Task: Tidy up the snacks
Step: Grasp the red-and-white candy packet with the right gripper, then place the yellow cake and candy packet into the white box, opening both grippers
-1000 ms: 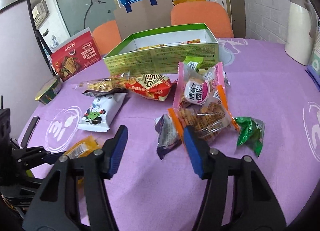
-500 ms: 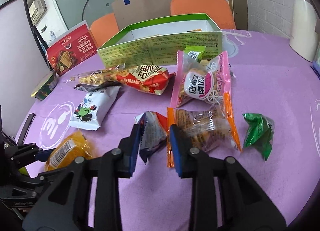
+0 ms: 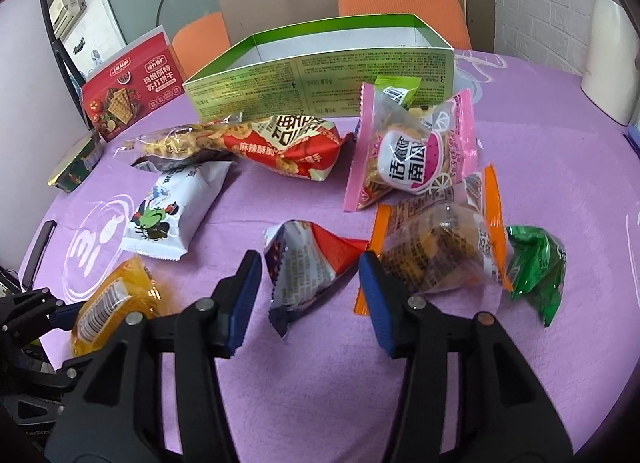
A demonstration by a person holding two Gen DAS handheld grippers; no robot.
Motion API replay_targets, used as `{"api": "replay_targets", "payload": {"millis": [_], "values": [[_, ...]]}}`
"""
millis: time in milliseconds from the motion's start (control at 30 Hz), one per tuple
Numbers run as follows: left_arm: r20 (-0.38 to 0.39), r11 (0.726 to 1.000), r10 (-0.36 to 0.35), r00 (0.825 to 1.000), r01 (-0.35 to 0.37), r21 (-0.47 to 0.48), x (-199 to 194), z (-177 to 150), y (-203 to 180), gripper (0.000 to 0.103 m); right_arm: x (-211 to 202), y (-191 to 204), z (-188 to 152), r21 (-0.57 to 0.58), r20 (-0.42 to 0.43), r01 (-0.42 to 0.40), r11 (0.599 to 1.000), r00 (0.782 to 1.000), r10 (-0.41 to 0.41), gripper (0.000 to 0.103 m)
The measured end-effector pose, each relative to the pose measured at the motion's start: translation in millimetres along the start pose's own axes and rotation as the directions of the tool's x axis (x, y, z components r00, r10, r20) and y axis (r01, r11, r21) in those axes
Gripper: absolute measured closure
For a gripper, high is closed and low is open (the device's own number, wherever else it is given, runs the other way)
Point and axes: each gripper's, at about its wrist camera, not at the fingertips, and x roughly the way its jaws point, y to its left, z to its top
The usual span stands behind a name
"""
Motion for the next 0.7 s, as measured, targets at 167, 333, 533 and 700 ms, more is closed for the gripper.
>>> {"api": "replay_targets", "payload": {"millis": [167,333,533,700], "values": [[-0.001,1.0,0.0,1.0,0.0,0.005,0,-2,-1,0.061,2,2,0,-0.004,-0.011,-0.006,1.0,1.0,0.006,0.064],[0.002,1.0,0.013,1.0,-0.013,0.021,-3,-4,-5,0.065,-1,2,-2,0.013,-0.009,-0.026,1.0,1.0,0.026,0.067],[0.056,1.0,-0.012,0.998,0.011,0.006,-26,-4,1,0.066,-24,8,-3,0.003,0.037,-0.079,0.997,0.996,0.079,0.068],[0.142,1.0,0.004,0.99,-0.008,0.026,-58,18,6,0.066,-57,14,12,-0.016,0.118,-0.13,0.991,0.984,0.131,0.068]]}}
